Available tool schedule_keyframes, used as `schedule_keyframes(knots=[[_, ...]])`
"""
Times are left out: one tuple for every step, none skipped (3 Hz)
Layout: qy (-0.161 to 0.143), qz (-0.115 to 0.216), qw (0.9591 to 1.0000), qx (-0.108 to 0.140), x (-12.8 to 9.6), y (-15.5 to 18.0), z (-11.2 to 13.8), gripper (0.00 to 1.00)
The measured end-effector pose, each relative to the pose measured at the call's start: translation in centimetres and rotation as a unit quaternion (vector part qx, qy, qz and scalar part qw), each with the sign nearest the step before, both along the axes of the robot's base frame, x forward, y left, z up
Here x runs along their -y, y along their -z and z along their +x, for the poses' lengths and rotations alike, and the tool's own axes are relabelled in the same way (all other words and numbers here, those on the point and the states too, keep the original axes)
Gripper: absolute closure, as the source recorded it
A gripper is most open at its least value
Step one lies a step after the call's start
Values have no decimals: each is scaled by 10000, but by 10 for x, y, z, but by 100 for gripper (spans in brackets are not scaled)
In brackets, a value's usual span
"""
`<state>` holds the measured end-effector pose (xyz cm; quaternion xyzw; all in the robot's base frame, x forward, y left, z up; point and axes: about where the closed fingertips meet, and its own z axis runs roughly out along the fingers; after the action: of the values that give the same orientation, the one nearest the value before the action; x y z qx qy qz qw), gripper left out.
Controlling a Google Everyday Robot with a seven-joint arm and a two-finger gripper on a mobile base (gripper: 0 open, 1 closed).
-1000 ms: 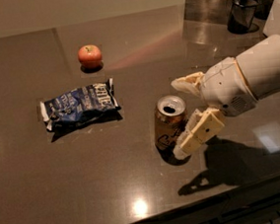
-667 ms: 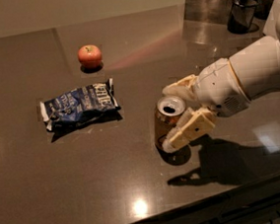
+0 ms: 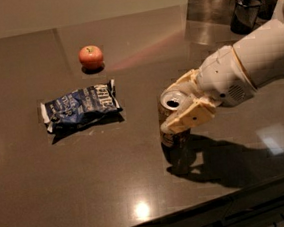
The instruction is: Knock orange can over
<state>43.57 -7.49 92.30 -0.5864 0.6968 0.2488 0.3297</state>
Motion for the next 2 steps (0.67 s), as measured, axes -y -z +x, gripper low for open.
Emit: schedule_keyframes(knots=[[42,-558,9984,-7,9,-18,11,88],[27,-1683,9856,-128,26,-19,33,100]])
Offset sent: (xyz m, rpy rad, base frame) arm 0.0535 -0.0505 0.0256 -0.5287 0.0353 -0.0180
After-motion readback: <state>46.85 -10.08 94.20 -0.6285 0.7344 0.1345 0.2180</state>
